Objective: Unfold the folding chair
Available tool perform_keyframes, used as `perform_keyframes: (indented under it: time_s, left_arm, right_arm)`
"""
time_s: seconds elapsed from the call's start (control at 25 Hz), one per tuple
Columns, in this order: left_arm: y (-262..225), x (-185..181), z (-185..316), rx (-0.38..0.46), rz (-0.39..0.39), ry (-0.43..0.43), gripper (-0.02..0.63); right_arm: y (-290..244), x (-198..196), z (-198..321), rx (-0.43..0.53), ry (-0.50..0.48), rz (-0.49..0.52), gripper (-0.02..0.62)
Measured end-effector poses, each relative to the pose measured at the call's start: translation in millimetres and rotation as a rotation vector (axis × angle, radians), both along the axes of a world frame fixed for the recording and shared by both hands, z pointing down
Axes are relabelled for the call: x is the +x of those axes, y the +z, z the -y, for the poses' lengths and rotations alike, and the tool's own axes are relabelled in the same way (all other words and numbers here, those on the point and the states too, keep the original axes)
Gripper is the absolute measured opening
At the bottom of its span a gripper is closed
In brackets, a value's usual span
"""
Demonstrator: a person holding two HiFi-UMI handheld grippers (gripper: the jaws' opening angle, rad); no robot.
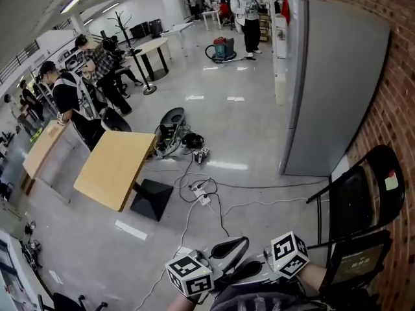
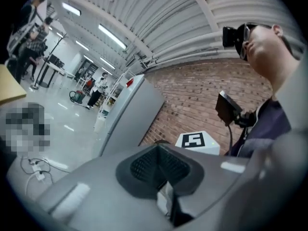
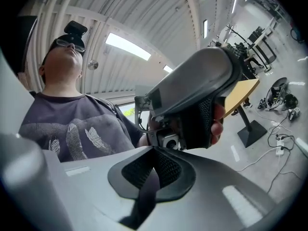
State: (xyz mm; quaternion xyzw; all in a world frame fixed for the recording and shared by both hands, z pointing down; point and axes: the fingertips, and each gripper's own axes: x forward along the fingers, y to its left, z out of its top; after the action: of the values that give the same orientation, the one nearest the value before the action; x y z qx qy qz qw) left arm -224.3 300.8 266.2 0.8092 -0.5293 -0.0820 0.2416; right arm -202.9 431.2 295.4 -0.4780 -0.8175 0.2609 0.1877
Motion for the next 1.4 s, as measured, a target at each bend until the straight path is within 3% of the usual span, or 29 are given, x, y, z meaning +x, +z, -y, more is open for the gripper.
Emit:
perform_keyframes:
  time_s: [0.2,0.32,0.44,0.64,1.0,1.24,1.32,1.4]
  left_arm:
    - [14,67,37,-0.042,0.004,0.147,0.002]
    - [15,101,61,-0.036,0.05,0.225,0.002]
    - [13,124,79,-0.046,0.09,0.28,0.002]
    - [10,149,100,-0.092,0.008,0.325,-0.002]
    - [14,163,125,-0.125,0.108,0.287,-0.017]
    - [22,184,148,-0.143,0.409,0.253,0.001]
    - [22,189,156,-0.139,0.436,0.234,0.002]
    - [20,190,162,-0.142,0.401,0.211,0.002]
  right_arm:
    - [12,51,27,0.029,-0.022,-0.016,0.0]
    - [16,76,45,0.085,-0.059,-0.001,0.0]
    - [11,90,61,0.078,-0.078,0.0,0.0]
    - [3,115,73,0.034,-0.11,0.03,-0.002]
    - [-1,134,88,-0.01,-0.172,0.077,-0.002]
    - [-11,147,113,-0.089,-0.067,0.132,0.0]
    - [-16,153,122,-0.111,-0.025,0.156,0.0]
    - [-19,158,137,-0.126,0.04,0.176,0.0]
